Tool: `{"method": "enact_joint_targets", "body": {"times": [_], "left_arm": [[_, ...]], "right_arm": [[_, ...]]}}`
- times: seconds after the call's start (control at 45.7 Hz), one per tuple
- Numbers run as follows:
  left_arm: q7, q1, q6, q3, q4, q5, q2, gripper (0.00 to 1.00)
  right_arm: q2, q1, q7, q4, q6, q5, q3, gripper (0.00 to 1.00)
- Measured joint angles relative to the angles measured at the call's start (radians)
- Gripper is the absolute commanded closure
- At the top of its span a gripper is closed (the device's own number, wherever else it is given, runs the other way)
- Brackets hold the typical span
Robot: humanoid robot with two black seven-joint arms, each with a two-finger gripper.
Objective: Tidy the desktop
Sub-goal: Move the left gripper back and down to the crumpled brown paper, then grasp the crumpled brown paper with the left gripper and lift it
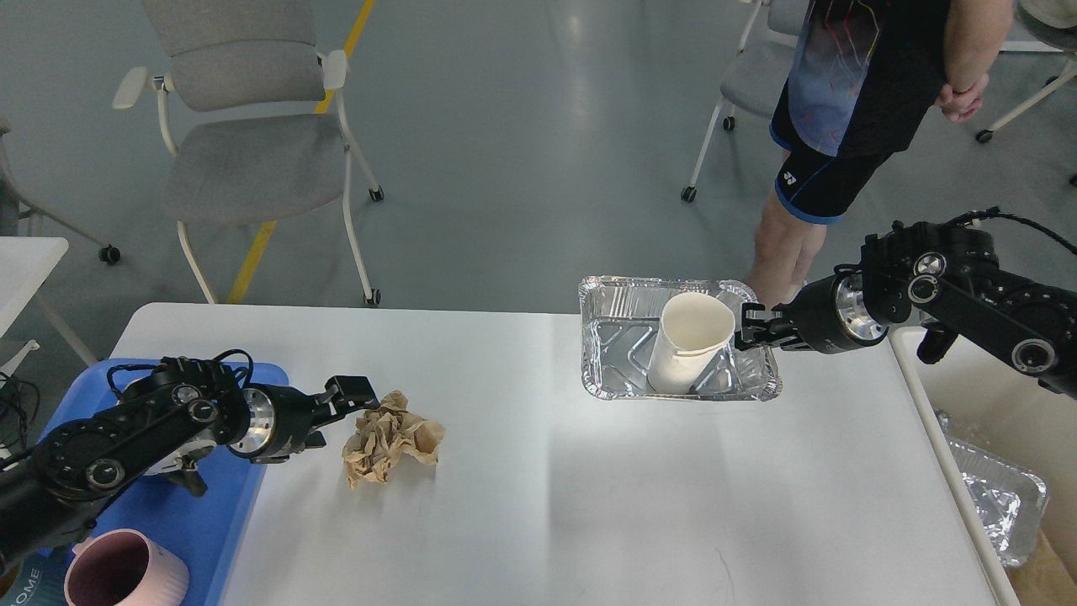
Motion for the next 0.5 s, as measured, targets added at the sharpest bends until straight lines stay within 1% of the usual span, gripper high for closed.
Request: {"method": "enact_joint_targets", "body": {"times": [0.197, 0.285, 0.35, 0.438, 0.46, 0.503], "left_arm": [[0.0, 0.002, 0.024, 0.009, 0.007, 0.023, -0.067, 0.04], [0.001, 0.009, 0.04, 0.038, 0.008, 0.024, -0.077, 0.11], [0.001, 0.014, 0.058, 0.064, 0.008, 0.024, -0.079, 0.21], [0.0, 0.02, 0.076, 0.092, 0.008, 0.024, -0.08, 0.38], [0.0, 0.022, 0.079, 0.097, 0.007, 0.024, -0.08, 0.44], [0.0, 0.026, 0.082, 0.105, 0.007, 0.024, -0.081, 0.61]], "right_arm": [[-0.002, 0.0, 0.0, 0.001, 0.0, 0.0, 0.0, 1.0], [-0.003, 0.0, 0.001, 0.002, -0.001, 0.0, 0.0, 1.0], [-0.005, 0.0, 0.001, 0.002, -0.002, 0.0, 0.0, 1.0], [-0.005, 0.0, 0.001, 0.002, -0.002, 0.0, 0.0, 1.0], [-0.005, 0.0, 0.001, 0.002, -0.002, 0.0, 0.0, 1.0], [-0.005, 0.0, 0.001, 0.002, -0.003, 0.0, 0.0, 1.0]]}}
